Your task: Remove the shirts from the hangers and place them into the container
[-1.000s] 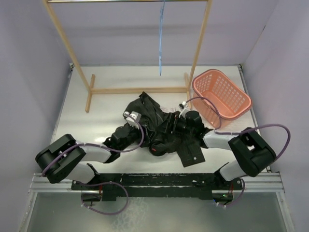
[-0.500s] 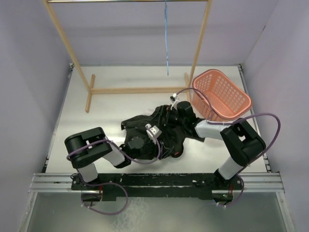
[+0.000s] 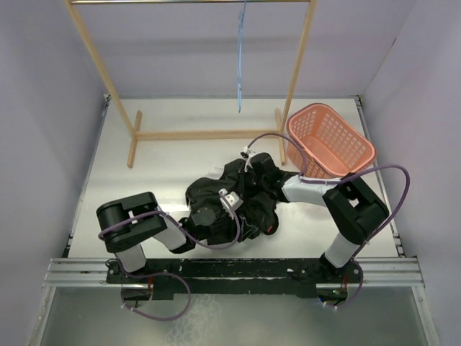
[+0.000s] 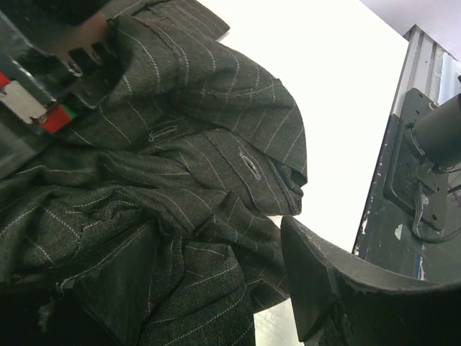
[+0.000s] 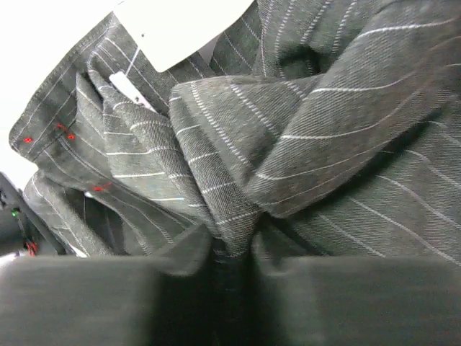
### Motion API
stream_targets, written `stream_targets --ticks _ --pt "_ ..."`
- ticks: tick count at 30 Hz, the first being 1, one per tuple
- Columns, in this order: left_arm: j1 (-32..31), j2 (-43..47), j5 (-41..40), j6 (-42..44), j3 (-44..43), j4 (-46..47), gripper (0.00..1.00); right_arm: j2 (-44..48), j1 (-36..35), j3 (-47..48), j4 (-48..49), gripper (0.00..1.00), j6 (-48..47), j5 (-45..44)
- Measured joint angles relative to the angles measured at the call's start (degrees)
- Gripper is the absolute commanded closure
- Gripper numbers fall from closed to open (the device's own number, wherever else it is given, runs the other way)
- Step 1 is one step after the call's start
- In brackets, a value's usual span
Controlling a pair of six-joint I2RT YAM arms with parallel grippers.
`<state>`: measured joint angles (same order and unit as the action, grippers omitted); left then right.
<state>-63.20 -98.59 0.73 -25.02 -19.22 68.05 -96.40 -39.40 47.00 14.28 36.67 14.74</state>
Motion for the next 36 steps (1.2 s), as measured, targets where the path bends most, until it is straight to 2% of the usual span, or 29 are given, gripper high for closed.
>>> stream_targets --ticks 3,7,11,15,20,23,26,31,36 --pt "-0.02 0.63 -0.31 0.15 0.61 -0.09 0.26 -0.35 0.13 -0.04 -1.6 1.0 -0.7 1.86" --pt "-0.31 2.14 -0.44 0.04 1.25 -0.81 0.18 -1.53 0.46 -0.04 -1.7 1.0 -0.81 4.31" --pt "-0.31 9.88 0.28 -0.96 1.55 -6.45 0.15 0.24 0.76 -0.57 -2.62 1.0 -0.61 3.91" --pt "-0.59 29.07 1.64 -0.83 0.59 -18.86 0.14 8.04 3.61 -2.75 -7.21 1.0 0.0 3.28" --pt "-1.4 53.59 2.73 1.81 -6.38 -35.06 0.13 19.67 12.55 -0.85 -13.64 1.0 0.0 3.3" --pt "-1.44 63.8 2.21 4.46 -11.76 -45.64 0.14 23.67 16.33 3.48 -18.71 1.0 -0.26 3.34" --pt "-1.44 68.72 1.09 7.45 -18.43 -55.76 0.15 26.38 19.06 10.14 -25.16 1.0 -0.72 3.02" --pt "-1.44 70.2 -1.62 12.33 -26.51 -69.35 0.17 29.59 24.37 24.63 -34.58 1.0 -1.36 1.97" --pt "-1.44 68.37 -4.87 16.9 -32.74 -79.62 0.2 28.39 29.66 38.88 -41.62 1.0 -1.75 -0.15"
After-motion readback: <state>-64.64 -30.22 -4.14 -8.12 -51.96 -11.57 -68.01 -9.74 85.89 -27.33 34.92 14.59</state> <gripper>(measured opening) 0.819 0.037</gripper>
